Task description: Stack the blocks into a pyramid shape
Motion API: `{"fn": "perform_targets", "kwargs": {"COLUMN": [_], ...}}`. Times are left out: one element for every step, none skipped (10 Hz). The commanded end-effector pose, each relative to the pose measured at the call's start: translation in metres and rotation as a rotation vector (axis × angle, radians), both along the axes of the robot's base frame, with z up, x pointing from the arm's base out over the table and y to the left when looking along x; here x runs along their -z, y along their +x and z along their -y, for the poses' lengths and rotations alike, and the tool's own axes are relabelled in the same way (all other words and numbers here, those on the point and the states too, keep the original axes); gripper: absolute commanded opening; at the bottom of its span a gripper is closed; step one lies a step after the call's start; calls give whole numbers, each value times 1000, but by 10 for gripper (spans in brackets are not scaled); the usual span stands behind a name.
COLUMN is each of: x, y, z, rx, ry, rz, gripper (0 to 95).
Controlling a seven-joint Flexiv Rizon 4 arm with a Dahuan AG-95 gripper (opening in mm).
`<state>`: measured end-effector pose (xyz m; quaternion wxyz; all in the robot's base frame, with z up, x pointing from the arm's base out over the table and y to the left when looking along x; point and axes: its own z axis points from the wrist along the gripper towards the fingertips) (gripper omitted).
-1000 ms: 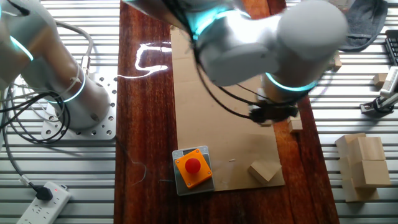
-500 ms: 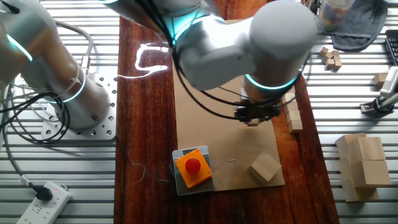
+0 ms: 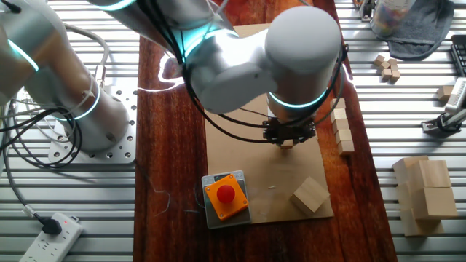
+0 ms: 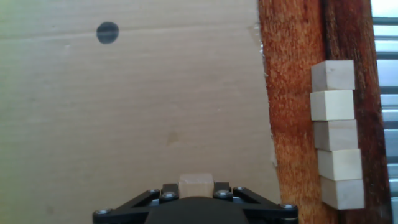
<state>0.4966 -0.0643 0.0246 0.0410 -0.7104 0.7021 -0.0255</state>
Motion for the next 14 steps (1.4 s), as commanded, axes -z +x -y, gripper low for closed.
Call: {"fn": "perform_targets", "kwargs": {"x": [5, 7, 7, 8, 9, 9, 9, 9, 9, 10, 10, 11, 14, 16], "y": [-1, -2, -2, -1, 0, 0, 0, 0, 0, 1, 1, 2, 2, 3], "z": [0, 0, 0, -1, -2, -2, -2, -2, -3, -3, -3, -4, -4, -4], "rx": [-2, -1, -3, -8, -10, -7, -8, -12, -14, -16, -17, -22, -28, -30], "ry": [-1, 0, -2, -6, -8, -13, -18, -19, -23, -23, -26, -27, -24, -19], "rz": [6, 5, 8, 11, 7, 1, -6, -5, -4, -6, -5, -5, -4, -3], "gripper": [0, 0, 0, 0, 0, 0, 0, 0, 190, 190, 380, 380, 380, 570]}}
